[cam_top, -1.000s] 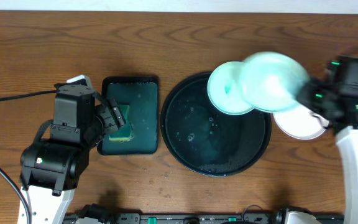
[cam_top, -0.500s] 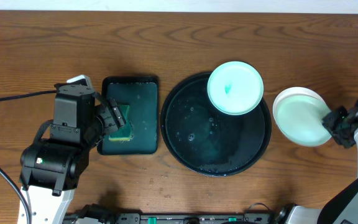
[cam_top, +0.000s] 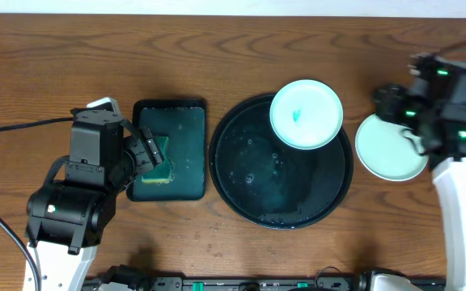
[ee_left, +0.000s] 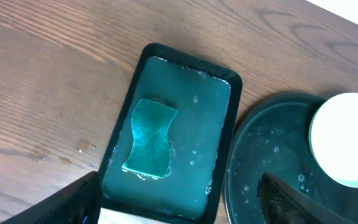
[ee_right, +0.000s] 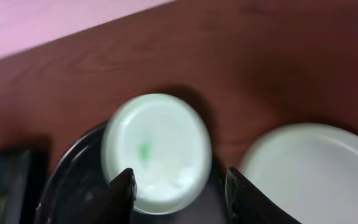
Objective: Clean dirty plates on tray and stack at the side
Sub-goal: 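Carry the pale green plate right and stack it on the white plate, then move the right gripper back to grip the rim of the last plate, then grasp the sponge with the left gripper and lift it from the tray, then scrub the last pale green plate with the sponge while right gripper holds rim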
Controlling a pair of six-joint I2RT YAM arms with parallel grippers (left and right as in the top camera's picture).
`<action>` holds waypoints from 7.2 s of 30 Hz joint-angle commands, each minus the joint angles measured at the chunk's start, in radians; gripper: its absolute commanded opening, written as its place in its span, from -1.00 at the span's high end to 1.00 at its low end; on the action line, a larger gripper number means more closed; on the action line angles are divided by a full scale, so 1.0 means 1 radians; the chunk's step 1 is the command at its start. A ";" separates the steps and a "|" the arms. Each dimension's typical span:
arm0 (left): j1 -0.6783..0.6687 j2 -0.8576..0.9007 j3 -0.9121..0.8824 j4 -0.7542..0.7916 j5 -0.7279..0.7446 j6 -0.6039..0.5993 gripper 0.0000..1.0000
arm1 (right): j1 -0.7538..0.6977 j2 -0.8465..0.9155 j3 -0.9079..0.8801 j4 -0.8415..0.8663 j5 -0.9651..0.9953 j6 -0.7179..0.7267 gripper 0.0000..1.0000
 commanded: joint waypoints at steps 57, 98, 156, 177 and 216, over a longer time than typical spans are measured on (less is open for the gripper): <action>0.004 0.016 -0.005 -0.031 0.017 0.019 -0.81 | 0.360 0.327 -0.130 -0.142 0.219 0.192 0.45; 0.142 0.780 -0.039 0.175 0.163 0.090 0.86 | 0.398 -0.024 -0.148 -0.288 0.174 0.072 0.40; -0.467 0.835 -0.026 0.650 0.513 -0.149 0.85 | 0.388 0.505 -0.180 -0.080 0.053 0.026 0.99; -0.370 0.920 -0.026 0.498 0.161 0.003 0.86 | 0.388 0.505 -0.180 -0.087 0.053 0.026 0.97; -0.469 0.894 -0.028 0.336 -0.041 -0.139 0.85 | 0.388 0.505 -0.180 -0.087 0.053 0.026 0.98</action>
